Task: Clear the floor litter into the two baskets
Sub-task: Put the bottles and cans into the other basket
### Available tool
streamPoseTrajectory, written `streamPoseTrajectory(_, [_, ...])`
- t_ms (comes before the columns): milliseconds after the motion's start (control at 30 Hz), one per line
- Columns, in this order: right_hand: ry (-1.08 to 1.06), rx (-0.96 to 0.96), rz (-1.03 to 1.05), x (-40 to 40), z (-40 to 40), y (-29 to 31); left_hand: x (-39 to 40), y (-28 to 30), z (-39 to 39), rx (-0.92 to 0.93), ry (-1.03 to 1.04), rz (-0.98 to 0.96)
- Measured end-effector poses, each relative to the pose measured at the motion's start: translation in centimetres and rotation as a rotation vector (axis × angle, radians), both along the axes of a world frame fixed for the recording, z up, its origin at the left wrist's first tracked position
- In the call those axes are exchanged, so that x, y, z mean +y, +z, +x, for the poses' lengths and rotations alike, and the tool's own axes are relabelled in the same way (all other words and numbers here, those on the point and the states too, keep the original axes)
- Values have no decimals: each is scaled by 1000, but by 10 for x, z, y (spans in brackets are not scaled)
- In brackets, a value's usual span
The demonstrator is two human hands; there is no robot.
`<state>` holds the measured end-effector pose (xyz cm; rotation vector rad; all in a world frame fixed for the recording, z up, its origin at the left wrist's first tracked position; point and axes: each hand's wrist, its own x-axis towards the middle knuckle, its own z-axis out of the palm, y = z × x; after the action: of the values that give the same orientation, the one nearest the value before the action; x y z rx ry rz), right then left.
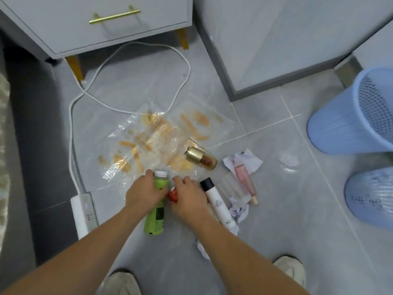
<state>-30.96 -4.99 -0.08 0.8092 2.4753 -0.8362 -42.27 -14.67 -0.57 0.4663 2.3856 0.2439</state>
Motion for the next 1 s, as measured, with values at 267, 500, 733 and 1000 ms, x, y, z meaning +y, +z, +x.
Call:
streamPoseTrajectory(267, [-399, 198, -57, 18, 24, 121, 15, 140, 12, 12, 36, 129])
streamPoseTrajectory(500, [-615, 309, 61, 84, 51, 253, 90, 291, 37, 42, -56, 393])
streamPoseTrajectory(733, [-766, 516, 261, 200, 95, 317, 228, 358, 74, 74, -221, 624])
streamPoseTrajectory(1000, [-789, 641, 364, 342, 184, 309, 377, 351, 143, 92, -229, 758])
